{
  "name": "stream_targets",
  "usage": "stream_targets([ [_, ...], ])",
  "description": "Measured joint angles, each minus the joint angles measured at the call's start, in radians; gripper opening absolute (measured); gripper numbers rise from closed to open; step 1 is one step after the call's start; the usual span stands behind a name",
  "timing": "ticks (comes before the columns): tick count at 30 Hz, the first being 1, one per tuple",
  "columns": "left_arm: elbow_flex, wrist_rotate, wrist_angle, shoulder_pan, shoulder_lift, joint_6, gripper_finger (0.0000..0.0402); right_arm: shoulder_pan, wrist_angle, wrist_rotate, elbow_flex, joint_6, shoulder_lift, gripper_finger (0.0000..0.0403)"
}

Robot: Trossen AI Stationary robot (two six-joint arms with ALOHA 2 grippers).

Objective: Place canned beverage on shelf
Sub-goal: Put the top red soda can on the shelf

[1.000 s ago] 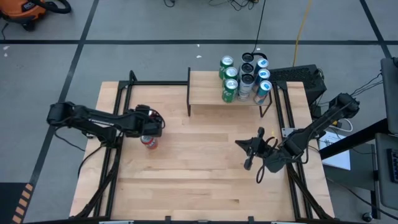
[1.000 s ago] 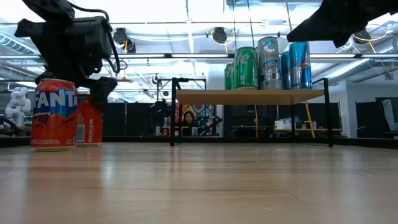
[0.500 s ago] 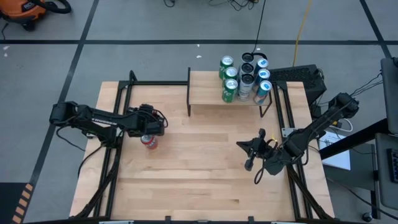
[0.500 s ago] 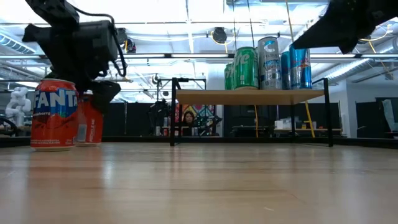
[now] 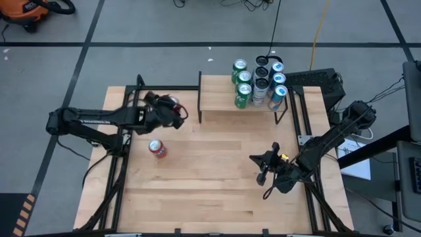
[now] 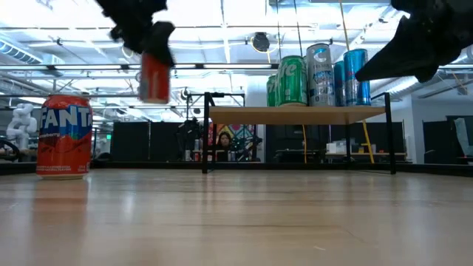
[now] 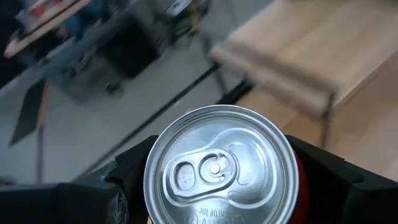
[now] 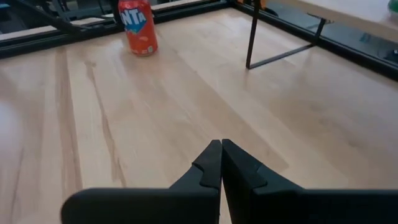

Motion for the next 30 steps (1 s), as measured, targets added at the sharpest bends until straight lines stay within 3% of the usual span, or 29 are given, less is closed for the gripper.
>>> stream_targets([
  [5, 0.071, 0.172, 0.199, 0.052, 0.001, 0.237, 0.0285, 0.0, 0.031, 0.006, 0.0, 0.03, 0.021, 0.0],
  [14, 0.088, 0.507, 0.453, 0.193, 0.014, 0.39, 0.0285, -0.002, 0.158, 0.001, 0.0, -0.021, 0.108, 0.0],
  [22, 0.088, 0.78, 0.539, 0.321, 0.097, 0.505, 0.0285, -0.031, 0.159, 0.001, 0.0, -0.023, 0.121, 0.0],
  [30, 0.188, 0.943, 0.584, 0.421, 0.201, 0.546, 0.0285, -0.055, 0.169, -0.026, 0.0, -0.031, 0.121, 0.0],
])
